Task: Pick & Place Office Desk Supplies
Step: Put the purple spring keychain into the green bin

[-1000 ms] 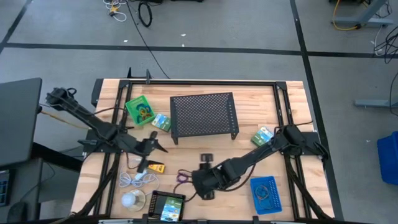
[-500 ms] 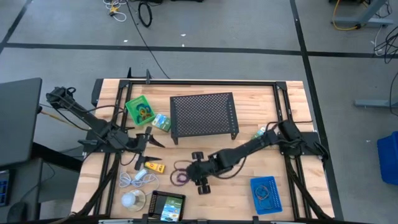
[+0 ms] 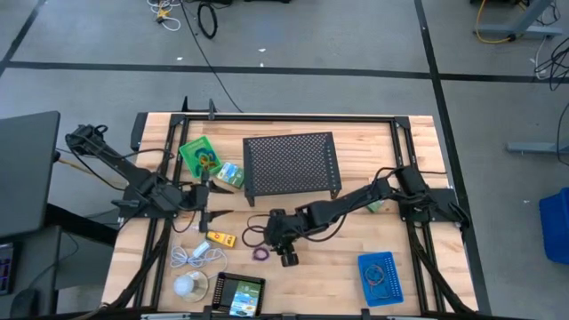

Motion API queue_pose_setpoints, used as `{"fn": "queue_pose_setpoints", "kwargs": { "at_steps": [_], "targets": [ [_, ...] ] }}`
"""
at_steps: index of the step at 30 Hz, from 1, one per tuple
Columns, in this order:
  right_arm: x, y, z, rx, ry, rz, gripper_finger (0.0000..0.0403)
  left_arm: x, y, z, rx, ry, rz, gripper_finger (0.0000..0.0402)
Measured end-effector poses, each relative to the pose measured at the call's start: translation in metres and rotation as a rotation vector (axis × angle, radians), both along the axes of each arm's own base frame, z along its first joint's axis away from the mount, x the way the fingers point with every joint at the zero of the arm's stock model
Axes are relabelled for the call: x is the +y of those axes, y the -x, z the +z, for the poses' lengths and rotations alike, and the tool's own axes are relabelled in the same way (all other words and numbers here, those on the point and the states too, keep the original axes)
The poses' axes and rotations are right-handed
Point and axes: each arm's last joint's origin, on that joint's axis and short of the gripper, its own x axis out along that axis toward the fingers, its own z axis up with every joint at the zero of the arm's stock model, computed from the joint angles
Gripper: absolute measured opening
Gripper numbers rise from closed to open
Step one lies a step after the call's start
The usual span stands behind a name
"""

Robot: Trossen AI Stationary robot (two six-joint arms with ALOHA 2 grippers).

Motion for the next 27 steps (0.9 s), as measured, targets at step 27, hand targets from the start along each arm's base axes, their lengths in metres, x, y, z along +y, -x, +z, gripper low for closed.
{"fn": "queue_pose_setpoints", "kwargs": {
  "at_steps": [27],
  "targets": [
    [0.031,0.005,0.037,-0.285,0.234,-0.023,0.0173,-0.019,-0.017,-0.020,0.101,0.231,-0.232,0.0260]
  ]
}}
